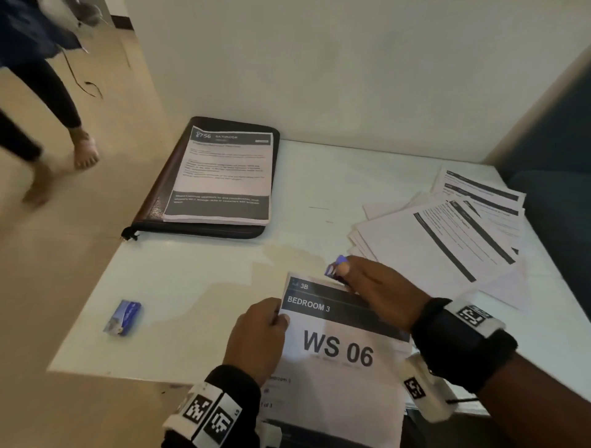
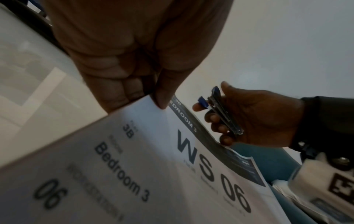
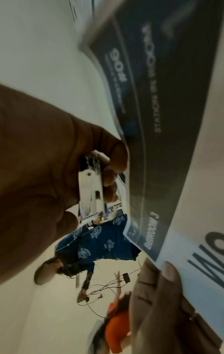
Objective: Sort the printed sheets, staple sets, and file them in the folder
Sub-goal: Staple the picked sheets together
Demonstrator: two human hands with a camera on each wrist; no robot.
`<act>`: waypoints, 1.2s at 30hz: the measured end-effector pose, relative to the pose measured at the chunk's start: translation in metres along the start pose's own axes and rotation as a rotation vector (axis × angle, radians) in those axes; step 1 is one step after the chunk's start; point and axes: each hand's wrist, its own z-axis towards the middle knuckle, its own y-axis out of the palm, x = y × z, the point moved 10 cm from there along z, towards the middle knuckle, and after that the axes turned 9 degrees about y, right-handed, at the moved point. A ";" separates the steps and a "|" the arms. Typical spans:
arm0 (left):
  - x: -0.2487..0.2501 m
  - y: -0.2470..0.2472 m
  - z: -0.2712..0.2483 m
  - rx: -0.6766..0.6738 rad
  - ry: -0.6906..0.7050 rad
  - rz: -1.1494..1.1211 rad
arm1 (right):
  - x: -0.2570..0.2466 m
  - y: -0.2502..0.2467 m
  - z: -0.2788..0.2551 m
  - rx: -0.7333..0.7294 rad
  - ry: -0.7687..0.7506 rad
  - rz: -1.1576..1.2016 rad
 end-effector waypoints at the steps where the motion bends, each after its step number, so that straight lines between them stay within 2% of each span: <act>1: 0.000 -0.001 0.001 0.006 0.004 0.008 | -0.004 0.005 0.004 -0.013 -0.029 -0.084; 5: 0.002 -0.003 0.001 0.021 0.024 0.020 | -0.017 0.004 0.017 0.032 -0.131 -0.295; 11: 0.004 -0.001 0.003 0.024 0.047 0.055 | -0.012 -0.001 0.026 0.040 -0.131 -0.339; 20: 0.009 0.002 0.005 0.036 0.079 0.077 | -0.008 0.017 0.028 -0.145 -0.134 -0.658; 30: 0.011 0.004 0.006 0.043 0.105 0.148 | -0.007 0.014 0.032 -0.194 -0.103 -0.649; 36: 0.012 0.004 0.008 0.036 0.107 0.164 | -0.021 0.016 0.034 -0.228 -0.149 -0.637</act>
